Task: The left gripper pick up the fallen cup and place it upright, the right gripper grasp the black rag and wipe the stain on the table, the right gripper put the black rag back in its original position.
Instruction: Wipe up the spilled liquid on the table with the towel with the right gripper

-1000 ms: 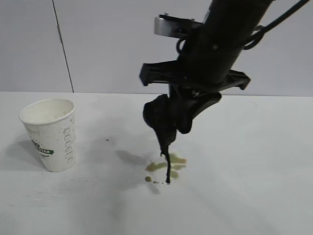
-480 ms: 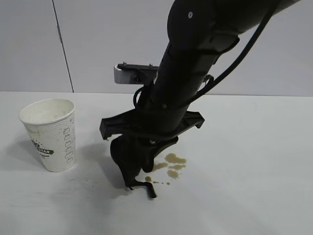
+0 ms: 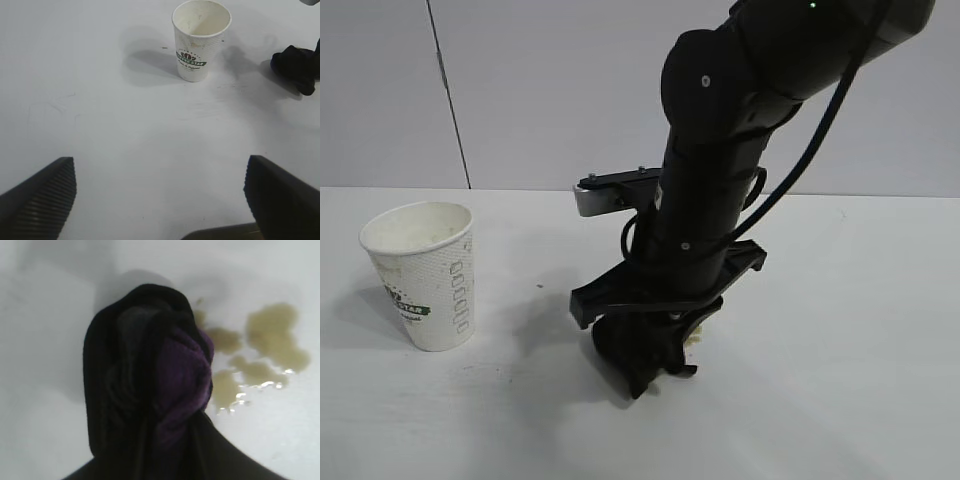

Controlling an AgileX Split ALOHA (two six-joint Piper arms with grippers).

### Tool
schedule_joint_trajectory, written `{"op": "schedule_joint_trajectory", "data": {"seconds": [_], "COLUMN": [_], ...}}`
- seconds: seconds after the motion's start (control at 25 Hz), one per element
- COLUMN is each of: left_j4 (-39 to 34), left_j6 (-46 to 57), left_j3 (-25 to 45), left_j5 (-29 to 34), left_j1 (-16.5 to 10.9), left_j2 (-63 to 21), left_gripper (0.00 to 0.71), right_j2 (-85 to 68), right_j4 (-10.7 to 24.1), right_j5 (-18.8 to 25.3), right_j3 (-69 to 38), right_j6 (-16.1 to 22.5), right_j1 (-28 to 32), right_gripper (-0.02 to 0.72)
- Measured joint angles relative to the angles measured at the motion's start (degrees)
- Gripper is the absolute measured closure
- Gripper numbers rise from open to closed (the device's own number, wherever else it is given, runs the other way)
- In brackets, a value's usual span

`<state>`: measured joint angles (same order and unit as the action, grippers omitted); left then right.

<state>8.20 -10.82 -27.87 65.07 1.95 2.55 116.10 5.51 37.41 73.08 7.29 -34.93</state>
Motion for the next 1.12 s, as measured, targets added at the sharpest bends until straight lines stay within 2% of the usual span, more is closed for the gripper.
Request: {"op": "schedule_joint_trajectory", "data": {"seconds": [0.16,0.24,0.28,0.36,0.52,0.6,0.68,0.8,0.96,1.12], "left_j4": [0.00,-0.04,-0.07,-0.07,-0.07,-0.07,-0.07,-0.07,-0.07,-0.07], "left_j6": [0.00,0.00,0.00,0.00,0.00,0.00,0.00,0.00,0.00,0.00], "left_j3": [0.00,0.00,0.00,0.00,0.00,0.00,0.00,0.00,0.00,0.00], "left_j5": [0.06,0.06,0.06,0.06,0.06,0.06,0.06,0.06,0.06,0.06], "left_j1": [0.00,0.00,0.00,0.00,0.00,0.00,0.00,0.00,0.00,0.00], "left_j2": [0.00,0.00,0.00,0.00,0.00,0.00,0.00,0.00,0.00,0.00], "left_gripper": [0.056,0.056,0.056,0.056,0.056,0.056,0.056,0.056,0.056,0.056], "right_j2": [0.00,0.00,0.00,0.00,0.00,0.00,0.00,0.00,0.12,2.42], "right_j4": [9.22,10.15,9.43,5.78,-9.34,-17.24,-21.55,-22.67,-21.54,-20.53], "right_j5": [4.60,8.02,9.78,12.19,13.71,12.39,8.66,1.44,-6.92,-9.44], "right_j3": [0.18,0.23,0.23,0.23,0.30,0.30,0.30,0.30,0.30,0.30], "right_j6": [6.62,7.96,7.95,6.02,-4.55,-9.66,-13.17,-14.47,-13.83,-13.07], "right_j1": [5.78,8.94,10.06,10.96,8.94,6.44,3.20,-0.74,-2.48,-2.48], "right_gripper": [0.592,0.592,0.592,0.592,0.592,0.592,0.592,0.592,0.592,0.592]}}
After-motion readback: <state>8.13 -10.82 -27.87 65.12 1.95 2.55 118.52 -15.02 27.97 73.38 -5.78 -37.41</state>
